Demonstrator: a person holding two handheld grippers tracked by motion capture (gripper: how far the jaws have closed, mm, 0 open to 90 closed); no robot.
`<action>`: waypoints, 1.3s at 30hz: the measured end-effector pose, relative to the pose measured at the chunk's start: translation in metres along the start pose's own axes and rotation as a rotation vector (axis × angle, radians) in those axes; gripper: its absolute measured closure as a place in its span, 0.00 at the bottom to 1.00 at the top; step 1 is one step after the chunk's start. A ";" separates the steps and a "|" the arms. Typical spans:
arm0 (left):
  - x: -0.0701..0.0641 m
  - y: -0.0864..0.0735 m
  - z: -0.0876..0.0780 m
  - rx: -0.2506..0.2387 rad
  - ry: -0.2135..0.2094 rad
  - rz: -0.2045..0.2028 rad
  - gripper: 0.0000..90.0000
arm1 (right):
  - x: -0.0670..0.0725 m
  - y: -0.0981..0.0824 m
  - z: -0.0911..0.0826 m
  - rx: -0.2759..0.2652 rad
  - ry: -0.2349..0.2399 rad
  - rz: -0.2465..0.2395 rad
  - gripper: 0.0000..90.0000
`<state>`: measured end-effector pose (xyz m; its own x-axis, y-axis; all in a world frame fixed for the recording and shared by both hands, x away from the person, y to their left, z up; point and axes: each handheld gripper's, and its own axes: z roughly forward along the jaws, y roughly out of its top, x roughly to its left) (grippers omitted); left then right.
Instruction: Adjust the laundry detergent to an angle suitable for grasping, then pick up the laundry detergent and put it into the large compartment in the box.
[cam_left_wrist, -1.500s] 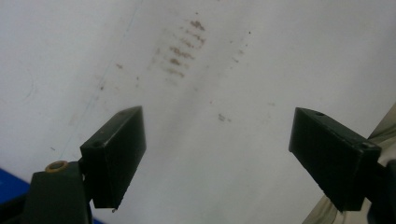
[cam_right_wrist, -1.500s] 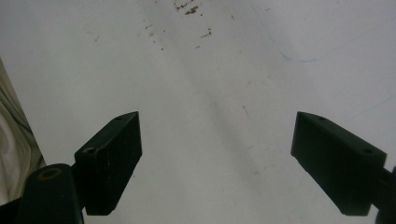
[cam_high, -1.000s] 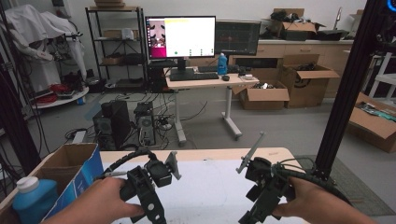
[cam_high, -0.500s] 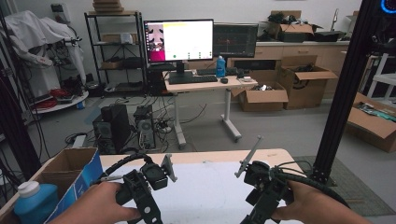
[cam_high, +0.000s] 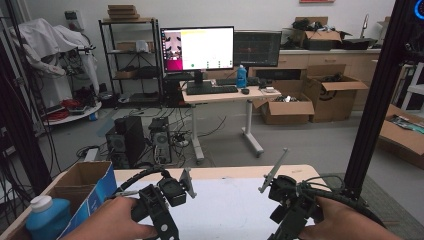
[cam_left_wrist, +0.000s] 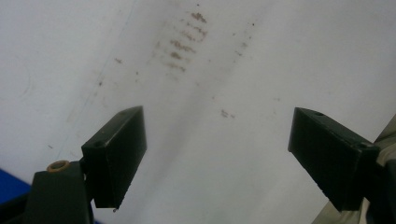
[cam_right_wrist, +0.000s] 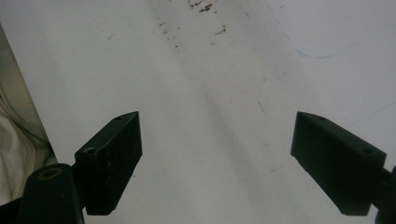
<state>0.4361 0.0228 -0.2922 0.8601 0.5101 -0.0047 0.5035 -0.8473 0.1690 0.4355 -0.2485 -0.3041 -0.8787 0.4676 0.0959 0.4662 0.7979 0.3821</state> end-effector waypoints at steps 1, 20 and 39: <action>0.000 0.000 0.000 0.001 -0.001 0.003 0.22 | 0.000 0.000 0.000 0.001 0.000 0.001 0.18; 0.008 0.000 0.001 -0.004 -0.027 0.007 0.22 | -0.007 0.007 0.006 0.017 0.007 -0.003 0.18; 0.001 0.009 0.010 0.019 -0.037 0.036 0.22 | -0.009 0.008 0.013 0.033 0.025 -0.013 0.18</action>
<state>0.4425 0.0148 -0.3008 0.8801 0.4734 -0.0357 0.4730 -0.8681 0.1507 0.4483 -0.2408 -0.3141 -0.8869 0.4476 0.1143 0.4574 0.8160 0.3534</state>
